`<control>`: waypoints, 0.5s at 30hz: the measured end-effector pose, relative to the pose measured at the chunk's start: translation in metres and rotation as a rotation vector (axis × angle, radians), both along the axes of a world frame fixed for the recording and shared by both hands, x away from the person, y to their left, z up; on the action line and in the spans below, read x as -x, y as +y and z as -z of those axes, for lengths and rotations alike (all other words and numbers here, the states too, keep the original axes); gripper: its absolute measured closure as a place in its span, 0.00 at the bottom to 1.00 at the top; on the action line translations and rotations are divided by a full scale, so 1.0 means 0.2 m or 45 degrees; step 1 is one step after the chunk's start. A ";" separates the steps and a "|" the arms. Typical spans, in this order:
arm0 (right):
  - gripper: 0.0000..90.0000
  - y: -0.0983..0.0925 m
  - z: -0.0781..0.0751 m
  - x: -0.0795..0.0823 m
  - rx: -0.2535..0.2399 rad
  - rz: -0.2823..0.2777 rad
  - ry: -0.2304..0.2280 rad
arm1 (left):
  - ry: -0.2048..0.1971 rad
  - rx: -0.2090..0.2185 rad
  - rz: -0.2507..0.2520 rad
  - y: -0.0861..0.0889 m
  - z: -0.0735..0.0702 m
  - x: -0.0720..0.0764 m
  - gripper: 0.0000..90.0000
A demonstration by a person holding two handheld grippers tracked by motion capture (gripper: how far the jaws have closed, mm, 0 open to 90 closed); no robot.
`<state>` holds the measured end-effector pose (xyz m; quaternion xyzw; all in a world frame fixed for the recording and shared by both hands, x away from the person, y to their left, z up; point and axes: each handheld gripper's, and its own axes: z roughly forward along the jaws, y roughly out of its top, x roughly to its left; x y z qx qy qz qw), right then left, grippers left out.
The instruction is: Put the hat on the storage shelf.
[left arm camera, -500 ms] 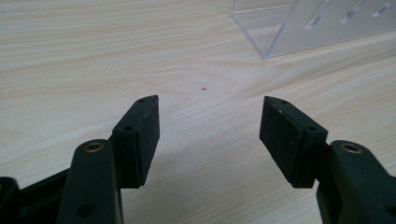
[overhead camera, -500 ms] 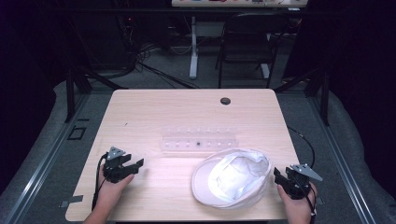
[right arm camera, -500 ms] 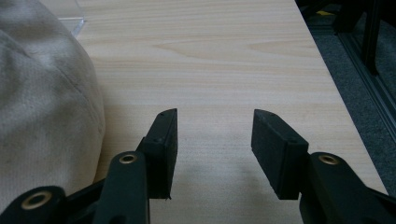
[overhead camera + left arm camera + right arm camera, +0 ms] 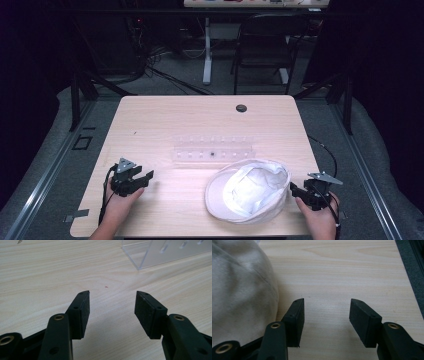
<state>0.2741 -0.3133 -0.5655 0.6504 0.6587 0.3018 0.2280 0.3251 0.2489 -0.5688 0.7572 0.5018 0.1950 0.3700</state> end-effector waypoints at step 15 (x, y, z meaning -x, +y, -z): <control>0.68 0.01 -0.25 -0.12 -0.028 -0.136 0.312 | 0.036 0.019 0.005 -0.02 0.01 -0.01 0.53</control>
